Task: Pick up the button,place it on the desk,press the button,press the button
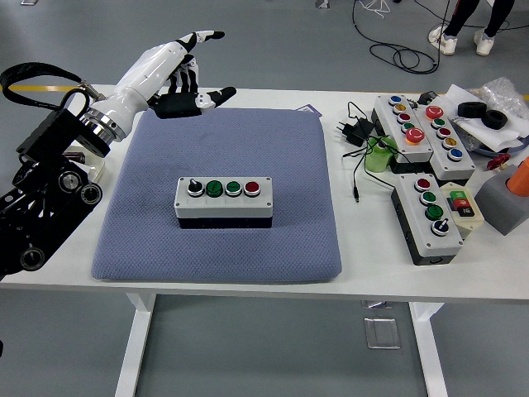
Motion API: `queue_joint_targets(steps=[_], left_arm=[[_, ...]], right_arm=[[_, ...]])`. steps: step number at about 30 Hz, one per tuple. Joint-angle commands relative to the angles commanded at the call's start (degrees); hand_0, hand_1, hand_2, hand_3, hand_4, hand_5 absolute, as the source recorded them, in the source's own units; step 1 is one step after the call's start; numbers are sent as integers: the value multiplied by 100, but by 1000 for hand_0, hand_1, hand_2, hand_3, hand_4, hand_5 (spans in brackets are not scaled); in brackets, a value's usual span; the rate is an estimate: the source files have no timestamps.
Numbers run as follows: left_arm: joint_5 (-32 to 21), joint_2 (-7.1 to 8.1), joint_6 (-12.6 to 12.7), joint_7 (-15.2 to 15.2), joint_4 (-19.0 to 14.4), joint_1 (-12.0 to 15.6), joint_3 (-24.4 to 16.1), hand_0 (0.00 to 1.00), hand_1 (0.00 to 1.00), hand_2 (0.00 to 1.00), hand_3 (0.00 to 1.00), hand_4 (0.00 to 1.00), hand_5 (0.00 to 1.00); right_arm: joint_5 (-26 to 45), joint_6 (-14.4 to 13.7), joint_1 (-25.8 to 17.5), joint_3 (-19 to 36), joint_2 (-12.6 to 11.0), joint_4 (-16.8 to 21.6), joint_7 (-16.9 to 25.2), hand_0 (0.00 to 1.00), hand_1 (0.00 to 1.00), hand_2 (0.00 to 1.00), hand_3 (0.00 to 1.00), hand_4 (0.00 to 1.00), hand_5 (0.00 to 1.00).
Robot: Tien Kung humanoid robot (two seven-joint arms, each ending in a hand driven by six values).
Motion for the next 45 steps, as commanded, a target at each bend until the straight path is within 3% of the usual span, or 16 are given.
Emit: queue_joint_targets(steps=[1, 2, 6, 13, 17, 21, 25, 26, 35, 45], left_arm=[[-261, -14, 43, 1, 78, 26, 73, 702, 783, 905, 998, 798, 998], [-521, -22, 65, 4, 128, 42, 121, 917, 931, 998, 998, 741, 998], [-1452, -83, 128, -19, 341, 152, 200, 917, 931, 998, 998, 741, 998], [-3166, -198, 17, 37, 598, 360, 195, 923, 937, 998, 998, 703, 998], [-4097, -243, 19, -76, 789, 475, 133, 912, 921, 998, 998, 677, 998], [-5102, -239, 4, -103, 936, 622, 105, 897, 908, 998, 998, 667, 998], [-5863, -183, -166, -131, 949, 757, 56, 897, 908, 998, 998, 667, 998], [-5895, -178, -178, -136, 951, 764, 52, 857, 876, 998, 998, 651, 998], [-5860, -23, -491, -217, 1033, 951, -163, 834, 852, 967, 963, 650, 998], [-5458, 151, -801, -70, 668, 1260, -568, 799, 829, 942, 933, 633, 998]], right_arm=[[-13, 6, -3, 1, 1, 0, -3, 642, 460, 614, 565, 311, 231], [-21, 10, -5, 1, 1, 0, -4, 642, 460, 614, 566, 311, 229], [-14, 7, -22, 5, 5, 0, -7, 642, 460, 614, 566, 311, 229], [-61, 13, -50, 38, 18, 0, -13, 642, 461, 614, 566, 311, 229], [-58, 10, -68, 32, 29, 0, -11, 644, 461, 614, 566, 310, 230], [-58, 15, -83, 21, 33, 0, -11, 643, 461, 614, 566, 311, 230], [-102, 24, -86, 50, 40, 0, -17, 643, 461, 614, 566, 311, 230], [-106, 25, -86, 52, 41, 0, -17, 642, 461, 614, 566, 310, 231], [-129, 22, -45, 84, 56, 0, -15, 642, 465, 614, 565, 310, 232], [-224, 32, -13, 148, 70, 0, -8, 646, 471, 614, 565, 308, 233]])
